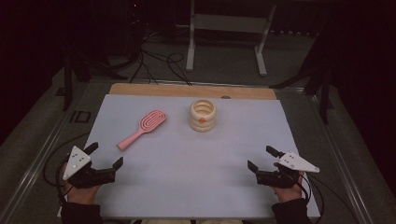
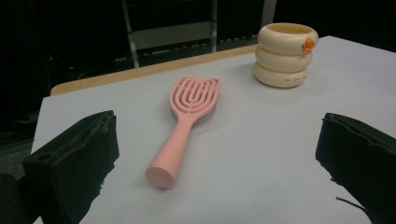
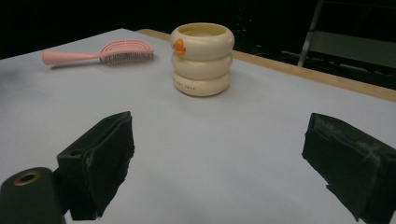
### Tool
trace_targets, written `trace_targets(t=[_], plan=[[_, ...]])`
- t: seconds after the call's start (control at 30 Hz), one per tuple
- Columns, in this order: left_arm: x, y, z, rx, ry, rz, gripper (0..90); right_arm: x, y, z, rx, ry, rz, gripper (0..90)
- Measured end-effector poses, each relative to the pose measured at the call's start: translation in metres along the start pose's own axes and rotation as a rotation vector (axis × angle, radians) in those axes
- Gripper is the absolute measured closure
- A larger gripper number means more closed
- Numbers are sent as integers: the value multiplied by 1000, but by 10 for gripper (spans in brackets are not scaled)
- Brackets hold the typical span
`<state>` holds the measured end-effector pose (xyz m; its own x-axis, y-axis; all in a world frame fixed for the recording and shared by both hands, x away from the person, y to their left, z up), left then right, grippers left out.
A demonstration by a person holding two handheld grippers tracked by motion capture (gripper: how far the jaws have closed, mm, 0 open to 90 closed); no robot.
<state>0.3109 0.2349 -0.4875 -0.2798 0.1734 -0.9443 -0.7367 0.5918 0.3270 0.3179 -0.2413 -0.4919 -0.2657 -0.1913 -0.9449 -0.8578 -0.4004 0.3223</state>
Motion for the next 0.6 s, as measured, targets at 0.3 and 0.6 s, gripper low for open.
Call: trace_targets(t=[0.3, 0.6], plan=[[0, -2, -1, 0, -5, 15, 3, 1, 0, -1, 5, 9, 2, 88], [-2, -7, 0, 6, 7, 46, 3, 3, -2, 0, 2, 6, 13, 88]])
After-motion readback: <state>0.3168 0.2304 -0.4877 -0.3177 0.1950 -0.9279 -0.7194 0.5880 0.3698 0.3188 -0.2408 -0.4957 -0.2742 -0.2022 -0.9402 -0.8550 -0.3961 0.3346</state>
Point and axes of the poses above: each handheld gripper's, and its own axes: y roughly backward along the jaws, x roughly out of its underside, z roughly to its left, the point moved 9 cm from there along -y, roughly forward along the jaws, and after that the axes turned 11 degrees about x, right-handed, at the moved point
